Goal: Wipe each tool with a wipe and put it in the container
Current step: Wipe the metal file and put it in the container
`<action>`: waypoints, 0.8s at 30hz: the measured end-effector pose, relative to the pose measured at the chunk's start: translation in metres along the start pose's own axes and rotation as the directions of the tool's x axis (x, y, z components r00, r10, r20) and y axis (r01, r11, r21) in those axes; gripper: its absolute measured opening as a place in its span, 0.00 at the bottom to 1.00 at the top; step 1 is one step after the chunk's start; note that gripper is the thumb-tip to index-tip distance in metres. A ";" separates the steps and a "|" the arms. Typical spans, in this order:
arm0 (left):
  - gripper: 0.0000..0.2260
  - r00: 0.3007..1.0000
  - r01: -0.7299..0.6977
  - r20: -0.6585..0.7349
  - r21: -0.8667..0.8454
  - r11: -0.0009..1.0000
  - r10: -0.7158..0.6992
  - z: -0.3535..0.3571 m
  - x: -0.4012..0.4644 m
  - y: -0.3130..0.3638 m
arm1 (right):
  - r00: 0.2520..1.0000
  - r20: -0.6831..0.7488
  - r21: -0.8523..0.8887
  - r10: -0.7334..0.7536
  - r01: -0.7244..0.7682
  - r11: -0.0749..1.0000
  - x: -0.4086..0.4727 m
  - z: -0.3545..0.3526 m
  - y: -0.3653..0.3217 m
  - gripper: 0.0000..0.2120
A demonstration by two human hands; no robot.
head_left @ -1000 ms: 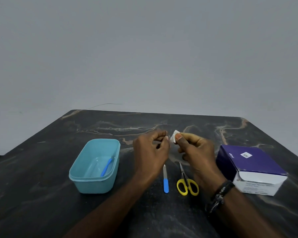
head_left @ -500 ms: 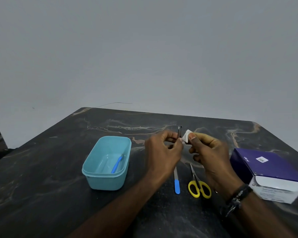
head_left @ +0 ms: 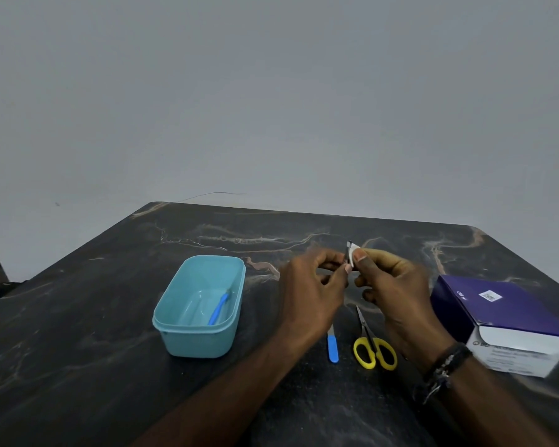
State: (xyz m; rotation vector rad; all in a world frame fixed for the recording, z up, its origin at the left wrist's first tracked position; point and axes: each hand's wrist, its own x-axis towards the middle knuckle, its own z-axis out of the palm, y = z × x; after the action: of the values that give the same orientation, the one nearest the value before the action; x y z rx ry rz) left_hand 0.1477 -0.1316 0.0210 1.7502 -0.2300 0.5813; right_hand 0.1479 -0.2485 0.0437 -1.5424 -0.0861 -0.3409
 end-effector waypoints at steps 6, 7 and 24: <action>0.06 1.000 -0.030 0.011 0.034 0.999 0.030 -0.001 -0.001 -0.003 | 0.997 0.079 -0.030 0.011 -0.009 1.000 0.000 -0.002 0.001 0.05; 0.06 0.999 -0.034 0.014 0.038 0.999 0.033 -0.001 -0.001 -0.004 | 0.995 0.095 -0.040 0.006 -0.002 0.999 0.000 -0.002 0.001 0.05; 0.03 0.994 0.036 0.105 -0.039 0.999 -0.032 -0.003 -0.003 0.002 | 0.992 0.097 -0.066 -0.080 0.086 0.994 0.006 -0.006 0.002 0.08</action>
State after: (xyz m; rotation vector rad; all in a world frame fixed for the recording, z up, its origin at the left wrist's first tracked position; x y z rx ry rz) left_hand 0.1441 -0.1300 0.0216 1.7439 -0.2825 0.4588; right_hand 0.1532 -0.2549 0.0430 -1.6271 -0.2147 -0.3399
